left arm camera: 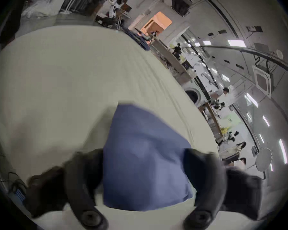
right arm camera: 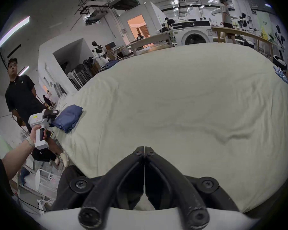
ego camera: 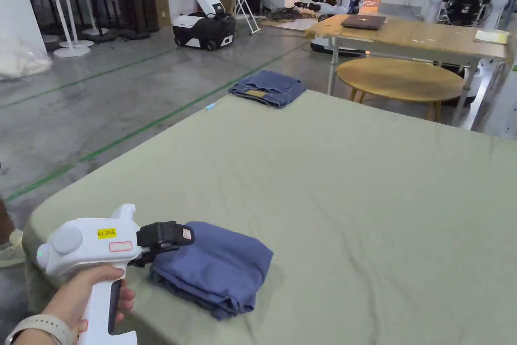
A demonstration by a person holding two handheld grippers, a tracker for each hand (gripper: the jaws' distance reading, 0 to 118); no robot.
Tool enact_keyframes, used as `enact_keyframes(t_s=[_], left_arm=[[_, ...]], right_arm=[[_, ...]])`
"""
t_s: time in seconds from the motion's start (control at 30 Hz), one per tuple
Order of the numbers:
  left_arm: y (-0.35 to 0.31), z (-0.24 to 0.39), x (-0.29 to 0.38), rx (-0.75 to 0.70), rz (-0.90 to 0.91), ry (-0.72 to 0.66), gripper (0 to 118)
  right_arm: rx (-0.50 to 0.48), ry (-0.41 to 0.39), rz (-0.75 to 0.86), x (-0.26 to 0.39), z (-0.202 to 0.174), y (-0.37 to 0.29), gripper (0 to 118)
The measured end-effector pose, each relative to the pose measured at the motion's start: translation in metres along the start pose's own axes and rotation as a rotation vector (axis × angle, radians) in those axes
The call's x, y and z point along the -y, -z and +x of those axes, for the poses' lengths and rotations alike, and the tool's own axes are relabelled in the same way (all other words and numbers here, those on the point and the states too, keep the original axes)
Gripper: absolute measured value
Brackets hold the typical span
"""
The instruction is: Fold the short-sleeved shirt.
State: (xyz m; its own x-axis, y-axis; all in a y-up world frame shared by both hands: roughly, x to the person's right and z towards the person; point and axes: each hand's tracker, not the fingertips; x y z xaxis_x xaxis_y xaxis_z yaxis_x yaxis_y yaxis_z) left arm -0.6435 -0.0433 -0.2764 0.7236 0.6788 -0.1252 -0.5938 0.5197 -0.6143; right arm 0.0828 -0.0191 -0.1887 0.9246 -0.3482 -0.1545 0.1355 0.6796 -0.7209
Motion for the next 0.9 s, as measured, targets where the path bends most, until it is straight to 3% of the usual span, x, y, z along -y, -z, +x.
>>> enact_keyframes(t_s=[0.13, 0.17, 0.2, 0.23, 0.27, 0.33, 0.4, 0.57, 0.67, 0.83, 0.9], left_arm=[[-0.045, 0.001, -0.011, -0.121, 0.177, -0.059, 100], [-0.052, -0.01, -0.019, -0.148, 0.192, -0.053, 92], [-0.058, -0.005, -0.018, -0.161, 0.189, -0.058, 73], [-0.063, 0.005, -0.015, -0.189, 0.189, -0.03, 26], [-0.064, 0.019, -0.012, -0.262, 0.191, 0.013, 0], [-0.06, 0.053, 0.0, -0.351, 0.189, 0.132, 0], [-0.055, 0.094, 0.014, -0.301, 0.203, 0.201, 0], [-0.041, 0.267, 0.092, -0.297, 0.378, 0.573, 0], [-0.03, 0.358, 0.126, -0.14, 0.462, 0.637, 0], [0.011, 0.466, 0.156, -0.046, 0.483, 0.809, 0], [0.021, 0.5, 0.171, -0.041, 0.502, 0.88, 0]], right_arm=[[-0.005, -0.009, 0.021, -0.006, 0.002, -0.009, 0], [-0.002, -0.012, 0.033, -0.008, 0.003, -0.012, 0], [0.001, -0.015, 0.042, -0.01, 0.003, -0.015, 0], [0.009, -0.02, 0.054, -0.013, 0.004, -0.018, 0], [0.021, -0.028, 0.071, -0.017, 0.002, -0.025, 0], [0.068, -0.048, 0.108, -0.026, 0.004, -0.036, 0], [0.118, -0.074, 0.14, -0.036, 0.007, -0.045, 0], [0.254, -0.162, 0.35, -0.085, 0.009, -0.081, 0], [0.282, -0.23, 0.456, -0.117, 0.009, -0.104, 0], [0.417, -0.333, 0.591, -0.163, 0.006, -0.128, 0], [0.39, -0.323, 0.59, -0.173, 0.007, -0.141, 0]])
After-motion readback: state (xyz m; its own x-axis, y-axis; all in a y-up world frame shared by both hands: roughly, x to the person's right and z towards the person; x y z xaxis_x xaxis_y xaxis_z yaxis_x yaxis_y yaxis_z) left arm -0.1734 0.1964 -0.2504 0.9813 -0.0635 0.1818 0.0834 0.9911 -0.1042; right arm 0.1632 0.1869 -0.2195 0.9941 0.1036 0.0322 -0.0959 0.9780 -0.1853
